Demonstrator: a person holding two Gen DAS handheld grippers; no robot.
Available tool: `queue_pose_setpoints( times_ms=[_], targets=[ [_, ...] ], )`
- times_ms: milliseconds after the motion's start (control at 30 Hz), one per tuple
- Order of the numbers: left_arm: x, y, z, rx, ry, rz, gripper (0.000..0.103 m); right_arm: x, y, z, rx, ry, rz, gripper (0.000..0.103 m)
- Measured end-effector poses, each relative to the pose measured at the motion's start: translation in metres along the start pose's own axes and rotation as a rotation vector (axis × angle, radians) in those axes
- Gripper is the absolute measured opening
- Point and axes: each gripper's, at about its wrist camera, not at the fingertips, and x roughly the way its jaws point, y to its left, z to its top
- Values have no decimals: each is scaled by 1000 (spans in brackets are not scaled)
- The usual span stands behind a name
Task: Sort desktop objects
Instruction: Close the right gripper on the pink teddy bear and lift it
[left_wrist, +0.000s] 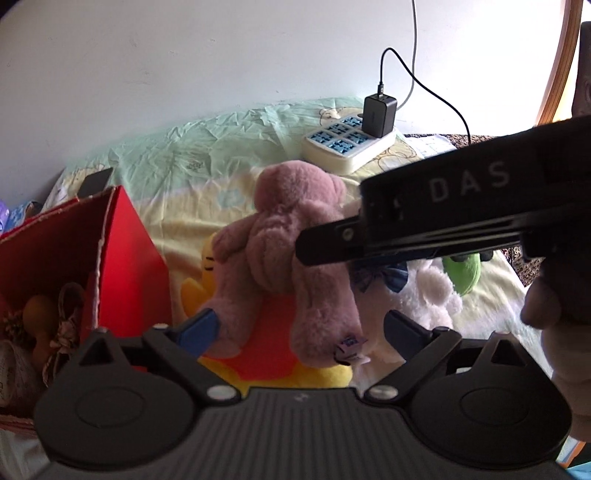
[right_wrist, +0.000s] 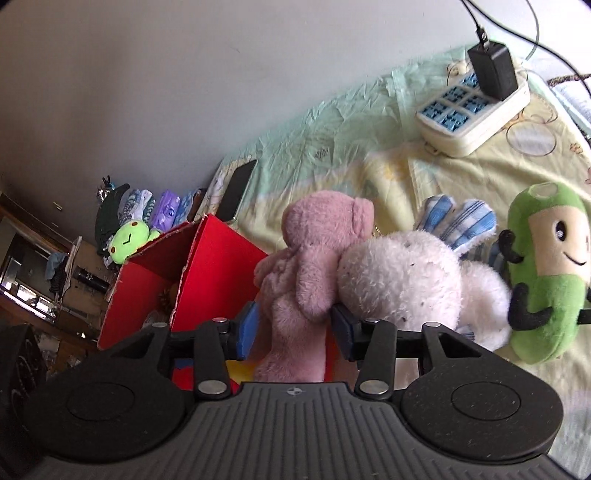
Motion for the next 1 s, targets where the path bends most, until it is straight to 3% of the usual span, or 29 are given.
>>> queue_pose_setpoints(
  times_ms=[133, 200, 233, 500, 800, 900, 933, 1000],
  targets=[
    [7, 1, 0, 13, 16, 19, 99, 18, -2, 1, 37, 63, 13, 50],
    [7, 1, -1, 17, 15, 24, 100, 22, -4, 2, 39, 84, 28, 32],
    [7, 2, -1, 17, 15, 21, 100, 22, -6, 2, 43, 90, 43, 29],
    [-9, -2, -8, 18, -28, -35, 100, -15, -13, -7, -24, 2, 80, 27],
    [-22, -23, -20, 18, -34, -190, 100, -54, -20, -33, -55, -73, 129, 27],
    [-23, -24, -26, -9, -14, -272, 91, -63, -20, -38, -47, -98, 143, 27],
    [-23, -24, -29, -22, -3, -294, 81, -65, -20, -40, -45, -104, 145, 27],
    [-22, -22, -33, -49, 10, -316, 72, -69, -18, -45, -49, -109, 145, 27]
  ],
)
